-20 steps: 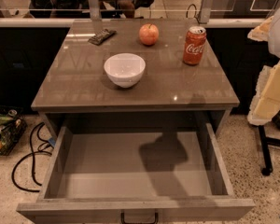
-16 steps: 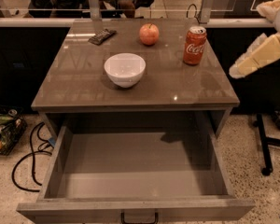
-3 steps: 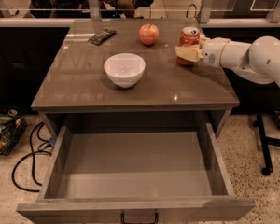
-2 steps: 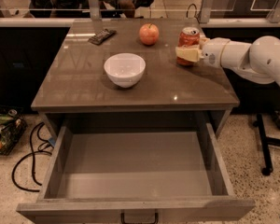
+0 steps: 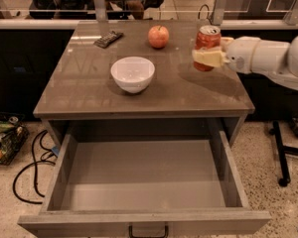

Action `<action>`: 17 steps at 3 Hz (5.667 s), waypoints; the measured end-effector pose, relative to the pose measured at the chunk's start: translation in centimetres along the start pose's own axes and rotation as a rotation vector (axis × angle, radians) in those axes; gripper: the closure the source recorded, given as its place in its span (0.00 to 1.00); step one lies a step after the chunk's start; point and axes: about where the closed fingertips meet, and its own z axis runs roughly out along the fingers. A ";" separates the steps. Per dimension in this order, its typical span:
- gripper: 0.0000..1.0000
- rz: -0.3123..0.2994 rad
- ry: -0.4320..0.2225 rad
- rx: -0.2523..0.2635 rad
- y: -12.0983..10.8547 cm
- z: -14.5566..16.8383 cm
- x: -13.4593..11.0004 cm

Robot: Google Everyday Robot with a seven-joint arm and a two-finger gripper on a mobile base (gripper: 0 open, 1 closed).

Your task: Place coke can into top drawer

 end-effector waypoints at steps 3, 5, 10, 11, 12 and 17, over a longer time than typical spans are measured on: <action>1.00 -0.054 0.023 -0.096 18.3 -11.9 1.3; 1.00 -0.089 0.100 -0.239 25.9 -12.6 8.0; 1.00 -0.116 0.098 -0.258 27.3 -1.6 15.4; 1.00 -0.110 0.092 -0.312 29.1 1.4 17.7; 1.00 -0.088 0.051 -0.341 30.5 3.3 20.7; 0.37 -0.092 0.027 -0.328 30.8 3.6 23.6</action>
Offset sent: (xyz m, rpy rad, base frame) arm -0.2494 0.0185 -0.0029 -0.0400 0.0009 0.0652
